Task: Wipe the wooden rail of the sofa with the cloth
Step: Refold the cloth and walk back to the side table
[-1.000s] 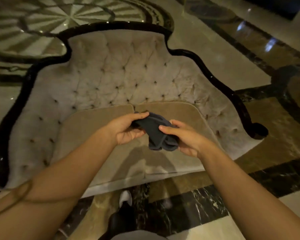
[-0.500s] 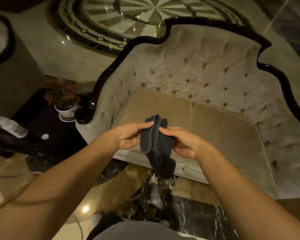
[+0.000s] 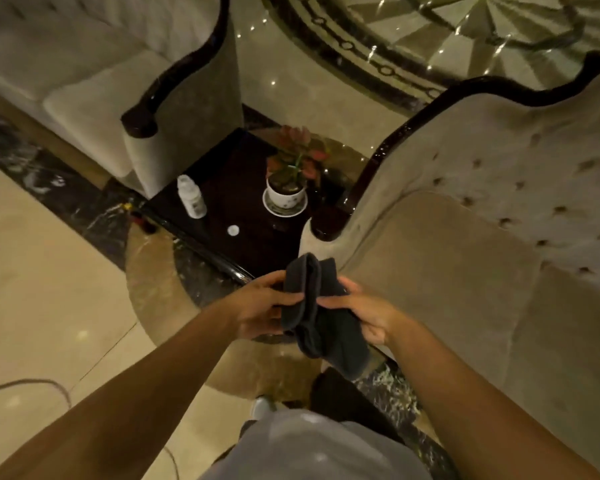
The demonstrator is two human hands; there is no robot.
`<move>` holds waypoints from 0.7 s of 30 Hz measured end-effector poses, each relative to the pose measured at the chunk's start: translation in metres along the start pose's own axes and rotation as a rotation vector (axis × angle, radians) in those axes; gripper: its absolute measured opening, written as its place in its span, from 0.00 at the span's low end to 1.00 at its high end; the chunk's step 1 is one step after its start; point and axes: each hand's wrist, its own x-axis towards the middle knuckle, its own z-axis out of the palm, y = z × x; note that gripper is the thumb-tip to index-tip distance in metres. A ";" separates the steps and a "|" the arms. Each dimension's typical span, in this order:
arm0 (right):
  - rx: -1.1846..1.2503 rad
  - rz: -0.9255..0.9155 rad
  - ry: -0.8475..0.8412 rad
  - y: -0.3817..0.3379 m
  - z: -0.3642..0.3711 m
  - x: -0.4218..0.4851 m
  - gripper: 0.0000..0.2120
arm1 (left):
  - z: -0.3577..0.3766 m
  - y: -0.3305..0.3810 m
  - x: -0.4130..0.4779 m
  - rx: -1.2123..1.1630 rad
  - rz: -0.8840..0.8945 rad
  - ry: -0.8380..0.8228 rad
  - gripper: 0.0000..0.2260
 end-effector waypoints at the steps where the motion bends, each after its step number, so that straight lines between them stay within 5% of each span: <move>1: -0.023 0.014 0.040 -0.004 0.008 0.018 0.27 | -0.013 0.004 0.001 -0.044 0.006 0.026 0.23; 12: 0.031 0.192 0.176 -0.033 0.021 0.261 0.23 | -0.119 0.072 0.133 -0.185 -0.084 0.535 0.15; 21: -0.084 0.345 0.328 0.032 -0.021 0.462 0.23 | -0.230 0.027 0.304 -0.186 -0.102 0.777 0.19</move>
